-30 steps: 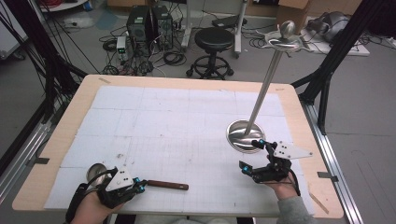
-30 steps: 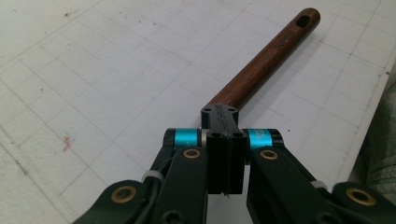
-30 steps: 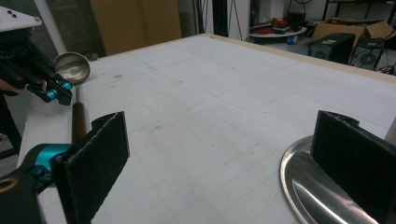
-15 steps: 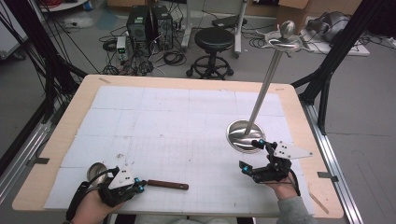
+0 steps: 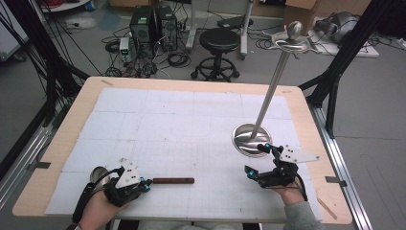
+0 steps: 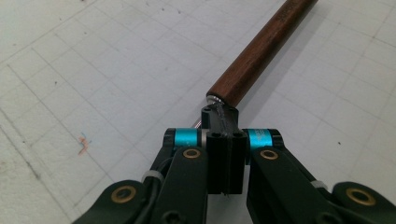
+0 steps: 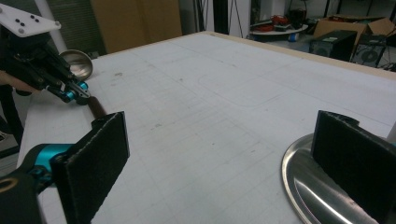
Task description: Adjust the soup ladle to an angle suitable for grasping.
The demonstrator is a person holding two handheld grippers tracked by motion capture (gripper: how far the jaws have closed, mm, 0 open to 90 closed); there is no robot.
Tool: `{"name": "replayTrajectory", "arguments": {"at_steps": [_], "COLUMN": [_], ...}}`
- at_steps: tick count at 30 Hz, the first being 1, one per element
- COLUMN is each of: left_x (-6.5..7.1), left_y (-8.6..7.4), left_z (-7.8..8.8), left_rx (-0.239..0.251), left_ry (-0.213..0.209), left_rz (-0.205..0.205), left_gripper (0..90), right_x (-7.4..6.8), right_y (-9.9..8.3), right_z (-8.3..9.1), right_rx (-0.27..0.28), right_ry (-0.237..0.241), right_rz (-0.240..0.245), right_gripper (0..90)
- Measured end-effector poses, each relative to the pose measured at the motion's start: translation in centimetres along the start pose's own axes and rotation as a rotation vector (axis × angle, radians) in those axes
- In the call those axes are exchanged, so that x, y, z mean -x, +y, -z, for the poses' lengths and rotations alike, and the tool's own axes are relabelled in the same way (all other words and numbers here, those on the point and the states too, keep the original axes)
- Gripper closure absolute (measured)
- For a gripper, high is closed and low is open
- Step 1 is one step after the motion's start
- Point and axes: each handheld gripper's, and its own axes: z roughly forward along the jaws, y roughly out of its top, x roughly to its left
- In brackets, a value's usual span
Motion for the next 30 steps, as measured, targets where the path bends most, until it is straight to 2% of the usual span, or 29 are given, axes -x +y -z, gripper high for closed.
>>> {"name": "replayTrajectory", "arguments": {"at_steps": [7, 10, 15, 30], "left_x": [-0.3, -0.7, -1.2, -2.2], "left_y": [0.3, 0.6, 0.9, 1.8], "left_z": [-0.5, -1.0, -1.5, -2.8], "left_rx": [0.008, 0.013, 0.020, 0.030], "left_ry": [0.026, 0.039, 0.030, 0.112], "left_rz": [0.003, 0.017, 0.032, 0.068], "left_gripper": [89.5, 89.5, 89.5, 89.6], "right_x": [0.0, 0.0, 0.0, 0.0], "right_y": [0.0, 0.0, 0.0, 0.0], "right_z": [-0.1, -0.1, 0.0, 0.0], "right_rx": [-0.002, -0.006, -0.006, 0.001], "right_ry": [0.000, 0.004, 0.004, 0.003], "right_rz": [0.008, 0.005, 0.002, 0.007], "right_gripper": [3.5, 3.5, 3.5, 3.5]}}
